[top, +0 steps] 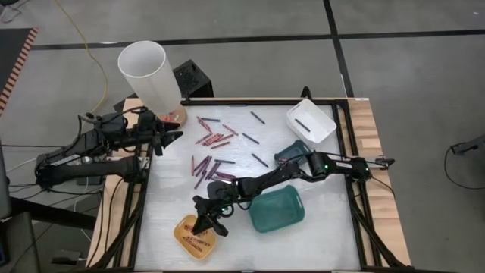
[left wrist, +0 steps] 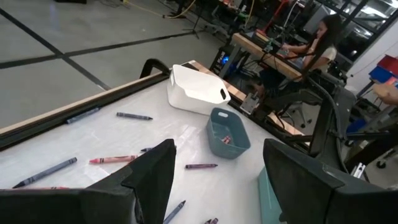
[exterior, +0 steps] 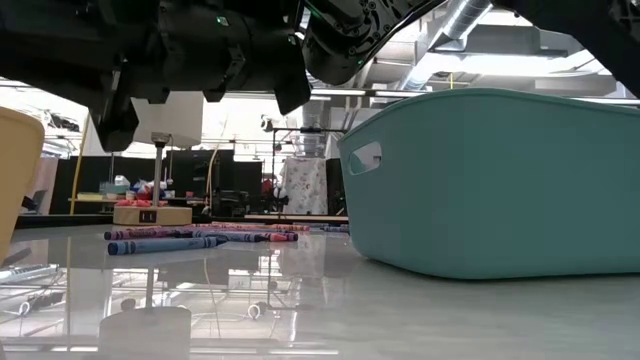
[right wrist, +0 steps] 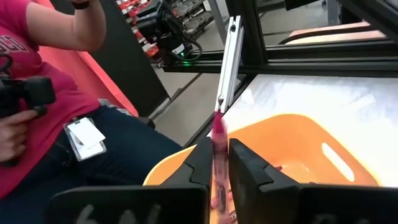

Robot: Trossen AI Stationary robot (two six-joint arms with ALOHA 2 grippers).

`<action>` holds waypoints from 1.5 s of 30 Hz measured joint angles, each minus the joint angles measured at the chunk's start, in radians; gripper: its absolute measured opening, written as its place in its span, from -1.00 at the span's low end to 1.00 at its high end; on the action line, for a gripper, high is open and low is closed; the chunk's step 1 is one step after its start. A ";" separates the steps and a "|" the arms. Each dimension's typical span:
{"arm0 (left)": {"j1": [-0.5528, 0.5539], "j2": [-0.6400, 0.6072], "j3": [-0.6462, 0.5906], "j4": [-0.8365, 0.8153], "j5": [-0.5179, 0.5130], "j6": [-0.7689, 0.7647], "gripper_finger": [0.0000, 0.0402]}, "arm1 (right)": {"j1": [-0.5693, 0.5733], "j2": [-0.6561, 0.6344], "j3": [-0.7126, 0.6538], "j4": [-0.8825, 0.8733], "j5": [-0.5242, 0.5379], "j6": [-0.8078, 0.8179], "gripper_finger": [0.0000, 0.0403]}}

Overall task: Sort crayons
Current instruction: Put the red crayon into the yellow bin, then put the blue crayon into the white bin

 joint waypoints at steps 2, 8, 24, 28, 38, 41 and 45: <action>0.000 0.000 0.000 0.000 0.000 0.000 0.16 | 0.000 0.000 0.000 -0.003 0.000 0.004 -0.70; 0.000 0.000 0.000 0.000 0.000 0.000 0.16 | -0.008 -0.007 -0.001 -0.011 -0.001 0.005 -0.67; 0.000 0.000 0.000 -0.019 0.007 0.027 0.16 | -0.156 -0.458 0.000 -0.899 0.338 -0.343 -0.66; 0.000 0.000 0.000 -0.029 0.006 0.046 0.16 | -0.187 -0.553 0.000 -1.151 0.555 -0.373 -0.66; 0.000 0.006 0.000 -0.040 -0.044 0.106 0.16 | -0.303 -0.699 -0.069 -1.529 0.703 -0.356 -0.66; 0.000 0.009 0.000 -0.040 -0.086 0.123 0.16 | -0.343 -0.735 -0.139 -1.524 0.702 -0.365 -0.66; 0.000 0.009 0.000 -0.038 -0.107 0.144 0.16 | -0.413 -0.766 -0.253 -1.461 0.702 -0.387 -0.66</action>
